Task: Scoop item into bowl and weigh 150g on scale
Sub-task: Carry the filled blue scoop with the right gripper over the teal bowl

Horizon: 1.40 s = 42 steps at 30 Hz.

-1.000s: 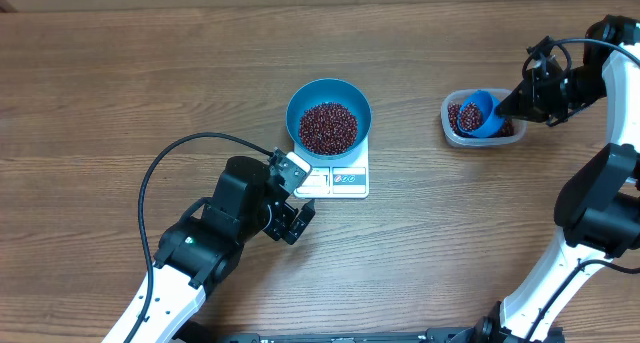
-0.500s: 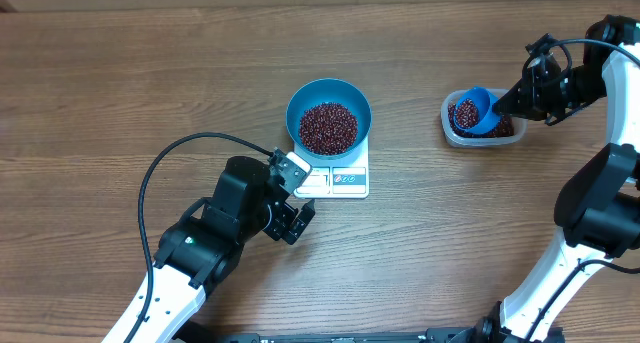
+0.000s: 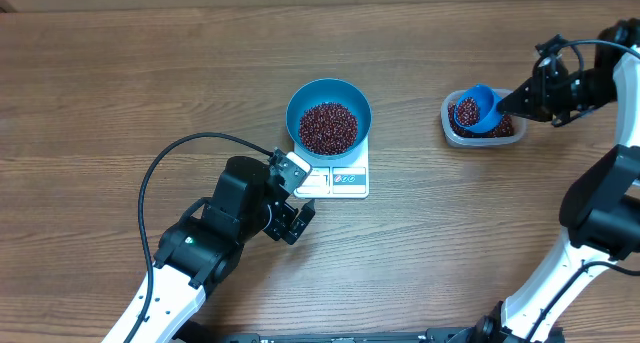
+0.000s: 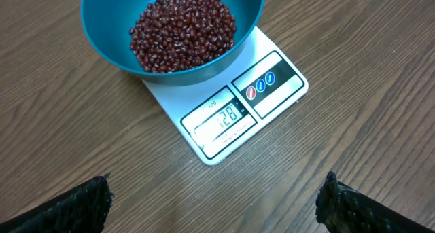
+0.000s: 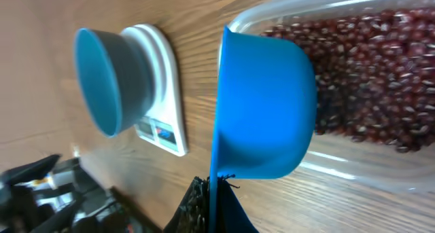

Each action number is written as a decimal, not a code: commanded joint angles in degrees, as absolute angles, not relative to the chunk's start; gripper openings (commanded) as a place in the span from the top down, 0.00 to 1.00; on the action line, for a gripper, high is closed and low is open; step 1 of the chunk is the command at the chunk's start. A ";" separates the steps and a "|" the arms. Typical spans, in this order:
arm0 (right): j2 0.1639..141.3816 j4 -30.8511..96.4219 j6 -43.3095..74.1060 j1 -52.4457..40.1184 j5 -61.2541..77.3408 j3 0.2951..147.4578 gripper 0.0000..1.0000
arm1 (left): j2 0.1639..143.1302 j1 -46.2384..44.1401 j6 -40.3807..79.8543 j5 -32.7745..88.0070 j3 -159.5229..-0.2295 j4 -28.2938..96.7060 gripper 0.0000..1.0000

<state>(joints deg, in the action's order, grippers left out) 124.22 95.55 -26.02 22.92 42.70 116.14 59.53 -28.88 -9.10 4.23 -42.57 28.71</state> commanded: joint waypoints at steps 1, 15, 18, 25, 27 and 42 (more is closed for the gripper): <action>121.93 97.10 -31.55 23.22 51.96 118.69 0.96 | 59.90 -29.28 -8.56 4.03 -42.19 28.67 0.01; 120.86 97.08 -31.57 18.50 60.84 118.74 0.96 | 59.90 -29.28 -8.56 4.03 -42.19 28.67 0.00; 120.01 96.97 -31.59 16.03 61.67 118.76 0.96 | 59.90 -29.28 -8.56 4.03 -42.19 28.67 0.00; 117.80 95.90 -31.35 10.50 62.70 118.80 0.96 | 59.90 -29.28 -8.56 4.03 -42.19 28.67 0.00; 117.27 95.83 -31.35 8.95 62.72 118.80 0.96 | 59.90 -29.28 -8.56 4.03 -42.19 28.67 0.01; 115.39 90.98 -29.89 -1.41 62.59 118.80 0.96 | 59.90 -29.28 -8.56 4.03 -42.19 28.67 0.01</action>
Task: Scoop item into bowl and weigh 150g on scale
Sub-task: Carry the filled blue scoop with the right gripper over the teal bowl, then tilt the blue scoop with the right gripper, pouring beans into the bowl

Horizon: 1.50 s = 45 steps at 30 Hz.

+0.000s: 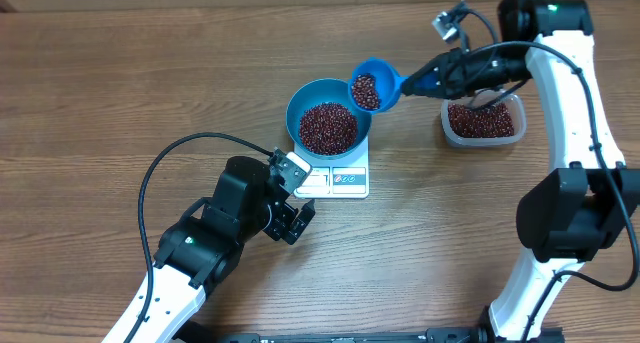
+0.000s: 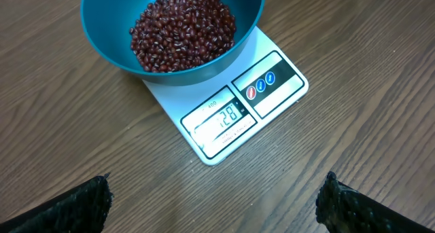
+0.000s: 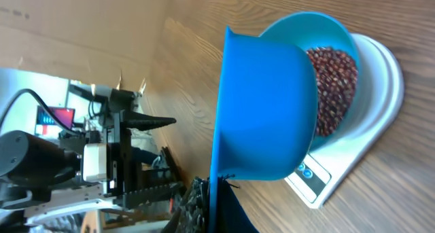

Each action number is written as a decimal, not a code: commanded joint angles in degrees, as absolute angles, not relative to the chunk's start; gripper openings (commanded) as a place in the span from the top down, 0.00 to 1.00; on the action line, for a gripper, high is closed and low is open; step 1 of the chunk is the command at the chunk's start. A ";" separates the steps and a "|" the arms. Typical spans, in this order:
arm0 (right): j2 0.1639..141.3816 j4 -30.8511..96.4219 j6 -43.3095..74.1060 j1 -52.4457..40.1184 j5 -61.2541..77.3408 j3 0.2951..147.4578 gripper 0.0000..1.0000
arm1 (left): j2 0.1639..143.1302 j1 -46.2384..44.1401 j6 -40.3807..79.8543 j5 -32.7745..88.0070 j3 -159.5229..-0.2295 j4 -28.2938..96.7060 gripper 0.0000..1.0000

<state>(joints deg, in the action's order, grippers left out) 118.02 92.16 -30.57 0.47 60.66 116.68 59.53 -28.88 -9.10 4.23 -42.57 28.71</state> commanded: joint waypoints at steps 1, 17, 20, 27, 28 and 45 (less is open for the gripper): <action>115.39 90.28 -28.86 -1.91 62.59 118.80 0.96 | 59.90 -29.28 -8.56 4.03 -42.19 28.67 0.01; 115.39 74.19 -5.72 -9.02 42.19 118.80 0.96 | 59.90 -29.28 -8.56 4.03 -42.19 28.67 0.01; 115.39 74.17 -5.78 -10.68 38.61 118.80 0.96 | 59.90 -29.28 -8.56 4.03 -42.19 28.67 0.01; 115.39 74.19 -5.52 -16.82 26.22 118.80 0.96 | 59.90 -29.28 -8.56 4.03 -42.19 28.67 0.00; 115.39 74.19 -4.84 -17.67 24.47 118.80 0.96 | 59.90 -29.28 -8.56 4.03 -42.19 28.67 0.00; 115.39 75.75 -4.32 -25.19 10.90 118.80 0.96 | 59.90 -29.28 -8.56 4.03 -42.19 28.67 0.00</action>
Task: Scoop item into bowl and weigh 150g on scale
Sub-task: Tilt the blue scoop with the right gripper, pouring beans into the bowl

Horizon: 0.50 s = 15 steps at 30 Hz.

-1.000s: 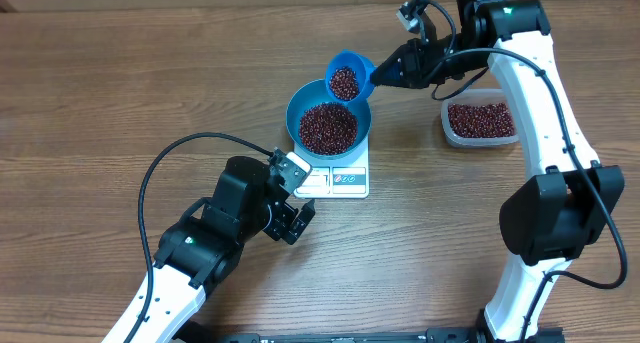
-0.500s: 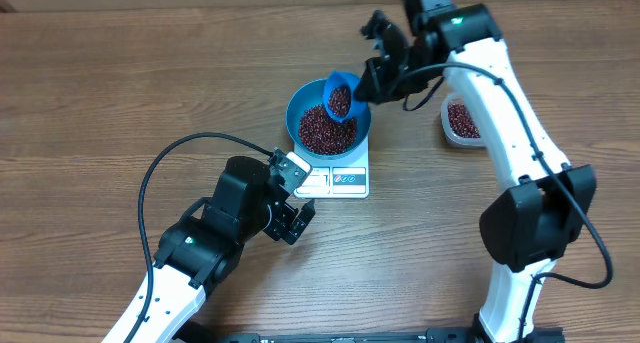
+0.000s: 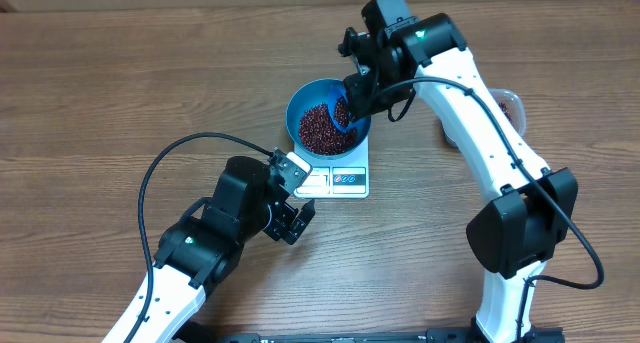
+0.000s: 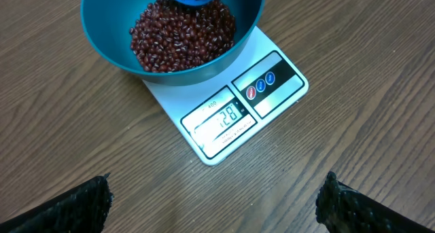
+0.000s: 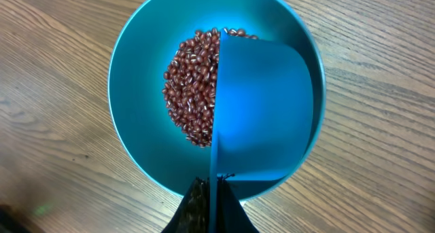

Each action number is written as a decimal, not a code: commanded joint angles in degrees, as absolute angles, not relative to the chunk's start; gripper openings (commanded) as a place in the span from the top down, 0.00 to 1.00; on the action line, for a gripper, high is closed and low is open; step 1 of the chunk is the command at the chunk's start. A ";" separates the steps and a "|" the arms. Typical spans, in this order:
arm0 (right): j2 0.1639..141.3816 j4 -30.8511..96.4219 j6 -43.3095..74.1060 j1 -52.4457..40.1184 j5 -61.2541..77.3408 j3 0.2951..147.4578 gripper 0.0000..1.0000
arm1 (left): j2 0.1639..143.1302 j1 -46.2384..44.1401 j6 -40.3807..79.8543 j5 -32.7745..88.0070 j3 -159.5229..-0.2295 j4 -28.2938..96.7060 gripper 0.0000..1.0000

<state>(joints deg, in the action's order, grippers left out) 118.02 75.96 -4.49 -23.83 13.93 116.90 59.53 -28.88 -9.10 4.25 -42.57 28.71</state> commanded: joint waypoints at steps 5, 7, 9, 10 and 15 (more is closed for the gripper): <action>115.39 76.16 -4.32 -27.09 8.88 118.80 0.96 | 59.90 -29.28 -8.56 4.03 -42.19 28.67 0.01; 115.39 76.31 -4.29 -27.75 8.01 118.80 0.96 | 59.90 -29.28 -8.56 4.03 -42.19 28.67 0.00; 115.39 76.49 -4.27 -28.49 6.79 118.80 0.96 | 59.90 -29.28 -8.56 4.03 -42.19 28.67 0.00; 115.39 76.55 -4.27 -28.73 6.35 118.80 0.96 | 59.90 -29.28 -8.56 4.05 -42.19 28.67 0.00; 115.39 76.62 -3.77 -30.22 4.62 118.80 0.96 | 59.90 -29.28 -8.56 4.05 -42.19 28.67 0.01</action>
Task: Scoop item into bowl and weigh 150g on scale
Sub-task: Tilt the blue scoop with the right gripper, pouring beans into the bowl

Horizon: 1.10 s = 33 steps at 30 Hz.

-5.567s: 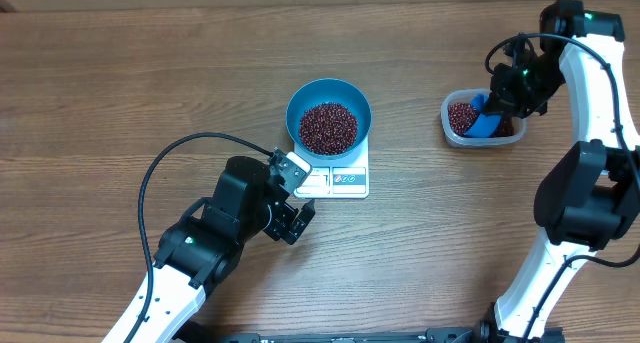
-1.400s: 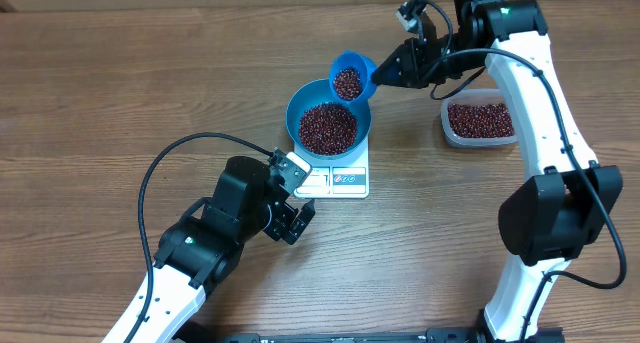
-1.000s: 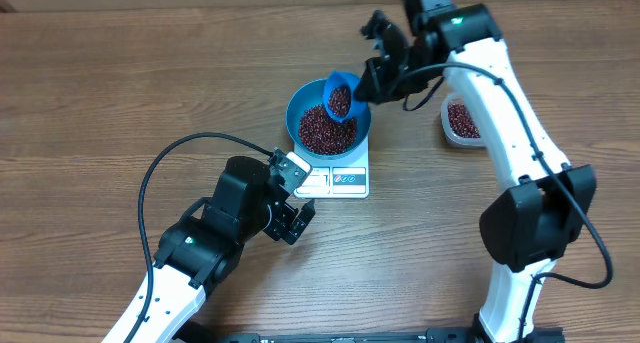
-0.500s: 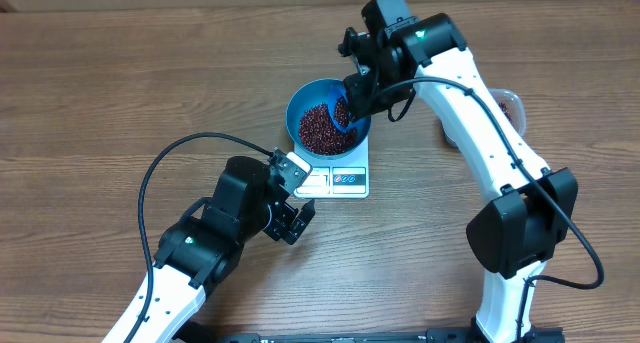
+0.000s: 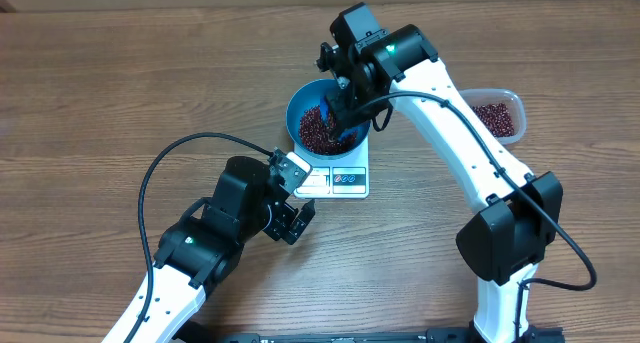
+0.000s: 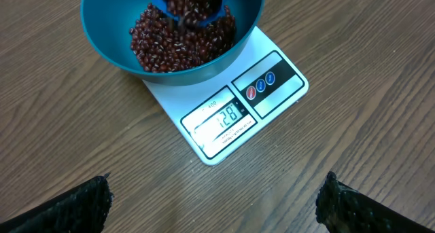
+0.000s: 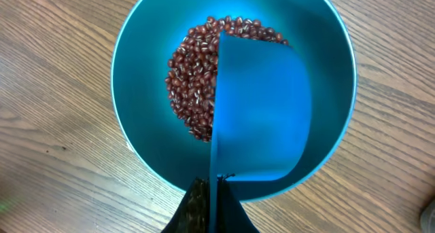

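Note:
A teal bowl (image 5: 300, 108) of red beans (image 6: 177, 36) stands on a white digital scale (image 5: 345, 177), whose display (image 6: 224, 117) reads about 128. My right gripper (image 7: 212, 199) is shut on the handle of a blue scoop (image 7: 262, 111). The scoop (image 6: 183, 2) is tipped inside the bowl, with beans sliding out. A clear tub of beans (image 5: 497, 116) sits at the right. My left gripper (image 6: 214, 206) is open low over bare table, just in front of the scale.
The wooden table (image 5: 120, 93) stretches to all sides. My left arm's black cable (image 5: 160, 168) loops left of the scale. The right arm (image 5: 455, 133) spans from the bowl to the table's front right.
The scoop has tipped further and sits deeper in the bowl, with beans now spilling from it. The right arm has shifted slightly left. The scale reading and left gripper are unchanged.
The right gripper first held the filled scoop over the clear tub. Then it held the scoop beside the bowl's right rim. After that the scoop was over the bowl, and now it is tilted, pouring beans. The left gripper stayed open by the scale throughout.

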Each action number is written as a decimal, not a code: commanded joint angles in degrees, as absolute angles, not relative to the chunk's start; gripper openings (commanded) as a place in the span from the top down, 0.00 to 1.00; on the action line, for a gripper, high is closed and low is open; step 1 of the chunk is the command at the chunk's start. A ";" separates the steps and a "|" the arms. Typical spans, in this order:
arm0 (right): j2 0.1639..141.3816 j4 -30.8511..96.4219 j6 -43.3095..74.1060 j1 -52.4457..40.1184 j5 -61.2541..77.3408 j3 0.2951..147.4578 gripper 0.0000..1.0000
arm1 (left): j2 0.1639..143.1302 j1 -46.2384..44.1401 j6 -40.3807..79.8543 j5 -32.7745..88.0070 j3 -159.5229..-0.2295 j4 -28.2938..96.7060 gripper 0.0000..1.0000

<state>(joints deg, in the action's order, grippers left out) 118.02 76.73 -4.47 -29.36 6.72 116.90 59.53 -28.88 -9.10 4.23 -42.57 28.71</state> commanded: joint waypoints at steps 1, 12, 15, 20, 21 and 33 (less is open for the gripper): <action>115.39 76.60 -2.72 -30.44 3.22 118.80 0.96 | 59.90 -29.28 -8.56 4.03 -42.19 28.67 0.00; 115.39 76.79 -2.31 -31.11 1.52 118.80 0.96 | 59.90 -29.28 -8.56 4.03 -42.19 28.69 0.01; 115.39 76.79 -2.31 -31.11 1.52 118.80 0.96 | 59.90 -29.28 -8.56 4.03 -42.19 28.67 0.00; 115.39 76.79 -2.31 -31.11 1.52 118.80 0.96 | 59.90 -29.28 -8.56 4.03 -42.19 28.67 0.00; 115.39 76.79 -2.31 -31.11 1.52 118.80 0.96 | 59.90 -29.28 -8.56 4.03 -42.19 28.67 0.00; 115.39 76.79 -2.31 -31.11 1.50 118.80 0.96 | 59.90 -29.28 -8.56 4.03 -42.19 28.67 0.00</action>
<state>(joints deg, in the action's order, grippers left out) 118.02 77.08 -2.94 -30.83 2.09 116.90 59.53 -28.88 -9.10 4.25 -42.57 28.71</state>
